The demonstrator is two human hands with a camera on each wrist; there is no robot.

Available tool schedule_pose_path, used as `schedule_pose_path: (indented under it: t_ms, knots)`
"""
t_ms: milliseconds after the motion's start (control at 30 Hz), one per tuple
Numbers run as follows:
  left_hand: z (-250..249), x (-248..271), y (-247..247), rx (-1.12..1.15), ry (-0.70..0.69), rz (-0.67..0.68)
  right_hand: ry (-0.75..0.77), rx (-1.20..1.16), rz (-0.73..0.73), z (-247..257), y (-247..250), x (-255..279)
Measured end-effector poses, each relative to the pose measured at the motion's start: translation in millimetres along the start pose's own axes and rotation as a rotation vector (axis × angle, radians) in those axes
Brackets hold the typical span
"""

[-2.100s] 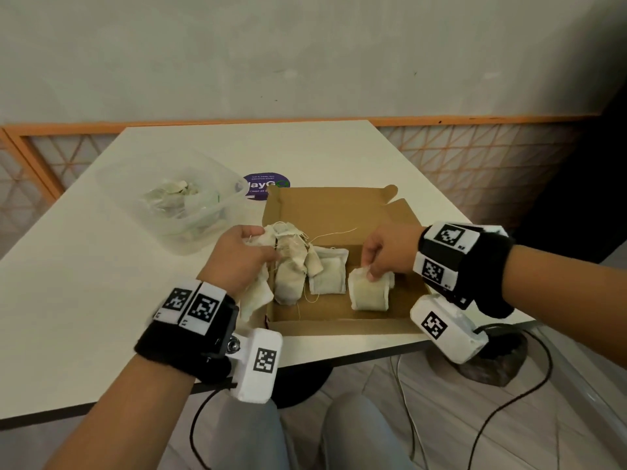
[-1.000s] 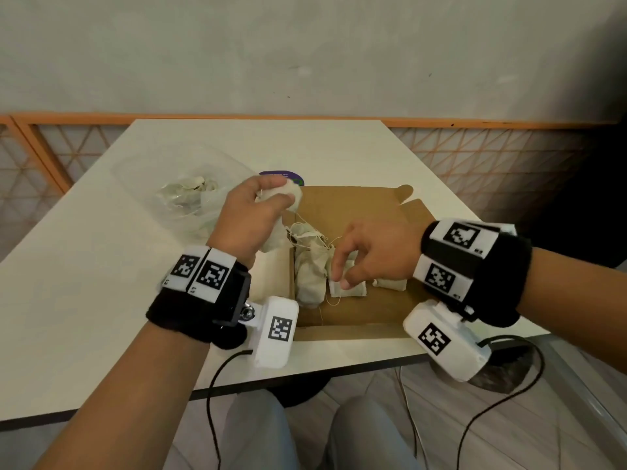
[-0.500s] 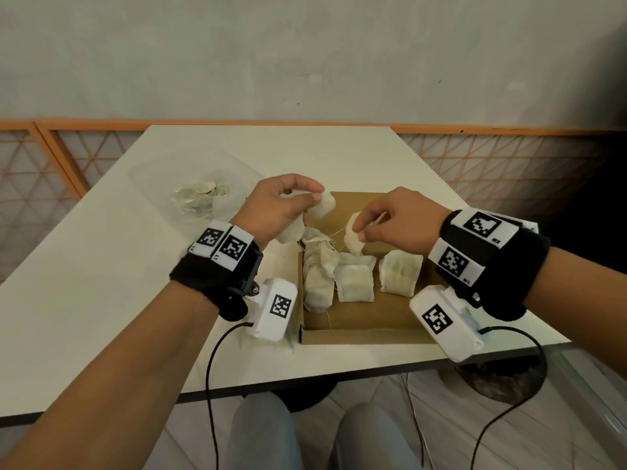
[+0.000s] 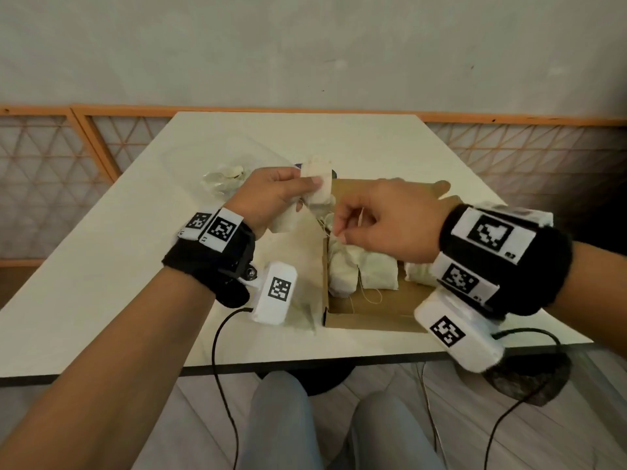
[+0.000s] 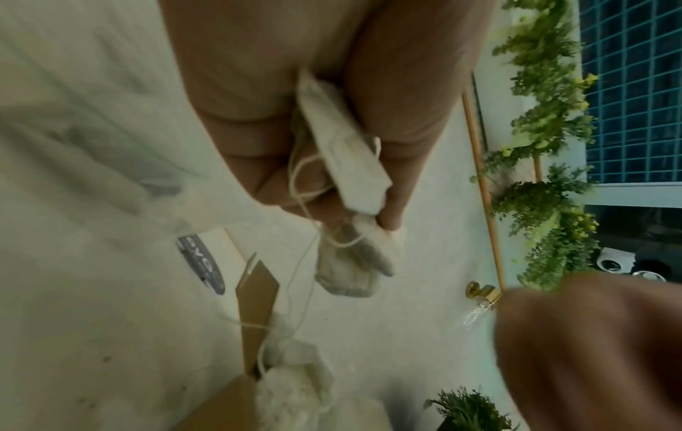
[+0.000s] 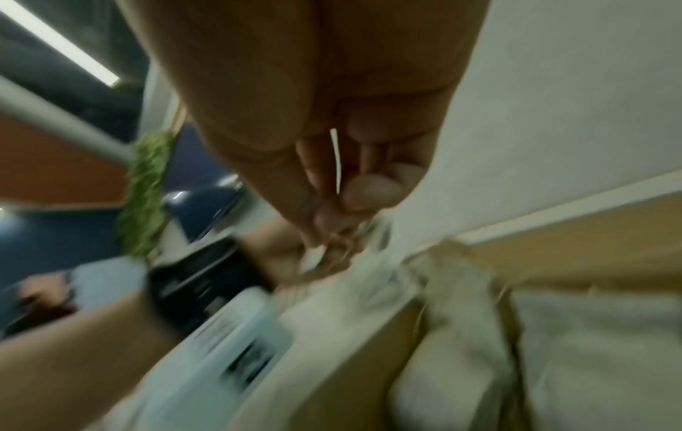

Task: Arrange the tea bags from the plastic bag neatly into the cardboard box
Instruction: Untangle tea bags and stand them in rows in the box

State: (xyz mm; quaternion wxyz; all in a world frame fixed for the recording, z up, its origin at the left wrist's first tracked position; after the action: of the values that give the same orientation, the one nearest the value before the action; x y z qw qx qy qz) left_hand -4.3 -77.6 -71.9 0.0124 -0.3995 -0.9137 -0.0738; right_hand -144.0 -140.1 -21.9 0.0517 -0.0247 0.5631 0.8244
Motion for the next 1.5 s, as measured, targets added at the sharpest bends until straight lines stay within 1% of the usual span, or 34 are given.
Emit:
schedule_pose_path:
  t_ms: [100,133,200,233,367,467,533,567,667,700,733,800,900,933,1000,1067,1100,1167,1233,1300,1400,1500]
  knots:
    - [11,2,6,0.068,0.043,-0.003,0.097,0.027,0.303,32,-49,7]
    - [13,2,6,0.090,0.048,-0.006,0.117,0.048,0.382,37,-63,8]
    - [13,4,7,0.123,0.047,-0.015,0.113,0.063,0.494,42,-86,6]
    - [13,5,9,0.133,0.048,-0.021,0.107,0.078,0.530,43,-94,4]
    - [14,8,18,0.128,0.045,-0.031,0.100,0.211,0.587,51,-103,0]
    - [14,9,24,0.124,0.033,-0.039,0.084,0.292,0.670,58,-111,0]
    - [14,9,25,0.121,0.028,-0.031,0.118,0.406,0.699,64,-120,0]
    - [14,9,25,0.120,0.028,-0.024,0.139,0.435,0.688,66,-123,0]
    - [16,10,25,0.131,0.029,-0.019,0.130,0.371,0.617,70,-119,0]
    - [17,11,25,0.144,0.031,-0.020,0.094,0.312,0.583,67,-114,1]
    - [18,12,25,0.155,0.035,-0.021,0.048,0.210,0.515,62,-106,1]
    - [20,15,24,0.169,0.046,-0.013,-0.065,-0.054,0.295,48,-79,1]
    - [19,20,18,0.145,0.047,0.001,-0.194,-0.456,-0.107,17,-33,6]
    - [17,22,12,0.122,0.039,0.013,-0.231,-0.577,-0.210,6,-23,9]
    - [10,26,-3,0.096,0.018,0.061,-0.274,-0.816,-0.335,-13,-12,13]
    - [5,27,-19,0.115,0.017,0.104,-0.256,-1.053,-0.398,-25,-9,16]
    - [3,27,-25,0.137,0.025,0.111,-0.235,-1.129,-0.421,-30,-8,18]
    - [2,27,-37,0.182,0.045,0.108,-0.212,-1.228,-0.478,-37,-6,24]
    - [3,26,-47,0.226,0.053,0.098,-0.242,-1.325,-0.567,-47,-7,30]
    - [6,26,-55,0.251,0.058,0.071,-0.287,-1.402,-0.620,-56,-11,36]
    - [11,26,-64,0.256,0.069,0.052,-0.325,-1.395,-0.603,-67,-18,42]
    - [12,27,-71,0.257,0.059,0.040,-0.299,-1.453,-0.584,-72,-20,44]
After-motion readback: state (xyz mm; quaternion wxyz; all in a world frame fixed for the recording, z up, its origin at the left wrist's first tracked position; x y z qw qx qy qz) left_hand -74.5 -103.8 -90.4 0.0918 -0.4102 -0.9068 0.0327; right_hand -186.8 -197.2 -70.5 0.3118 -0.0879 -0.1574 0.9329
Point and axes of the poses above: each hand's wrist, its own x-axis away from the middle knuckle, its own y-axis out of the back of the hand, z = x × y, the point moved 6 cm from there along -x, towards the middle knuckle, and after that the axes turned 8 degrees about y, right-handed, at the moved point
